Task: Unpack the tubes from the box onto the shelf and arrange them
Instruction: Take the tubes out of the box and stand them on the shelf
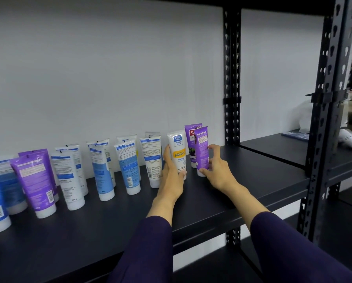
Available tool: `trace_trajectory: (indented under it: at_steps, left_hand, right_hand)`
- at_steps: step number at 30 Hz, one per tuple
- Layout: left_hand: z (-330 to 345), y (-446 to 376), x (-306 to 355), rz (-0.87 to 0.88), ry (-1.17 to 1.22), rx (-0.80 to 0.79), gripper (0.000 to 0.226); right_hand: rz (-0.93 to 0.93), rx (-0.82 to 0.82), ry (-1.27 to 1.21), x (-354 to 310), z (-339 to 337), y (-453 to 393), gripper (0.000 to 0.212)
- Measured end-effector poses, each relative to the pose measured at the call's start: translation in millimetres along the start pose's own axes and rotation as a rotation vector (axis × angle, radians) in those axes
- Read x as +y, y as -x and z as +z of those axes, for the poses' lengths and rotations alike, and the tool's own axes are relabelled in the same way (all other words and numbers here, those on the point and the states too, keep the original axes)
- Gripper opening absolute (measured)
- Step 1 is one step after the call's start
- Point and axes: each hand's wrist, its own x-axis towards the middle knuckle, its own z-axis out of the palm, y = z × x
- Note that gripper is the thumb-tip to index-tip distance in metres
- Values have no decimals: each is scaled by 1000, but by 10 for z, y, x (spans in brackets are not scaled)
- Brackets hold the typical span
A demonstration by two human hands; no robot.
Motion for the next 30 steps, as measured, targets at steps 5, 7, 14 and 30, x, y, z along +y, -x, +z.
trace_trajectory:
  at_steps: [5,7,14,30]
  left_hand:
    - [-12,15,21,-7,-27,-16,90]
    - [-15,13,18,-22,-35,-16,91]
    - [-24,75,82,-57,-41,-31,87]
    - [341,1172,1161,214,-279,-130,19]
  right_hand:
    - [16,-11,44,12,3,14,71]
    - [18,-12,59,12,0,13,71]
    - [0,-18,88,-64,-39,108,65]
    - [83,163,516,-340,-1275,1738,28]
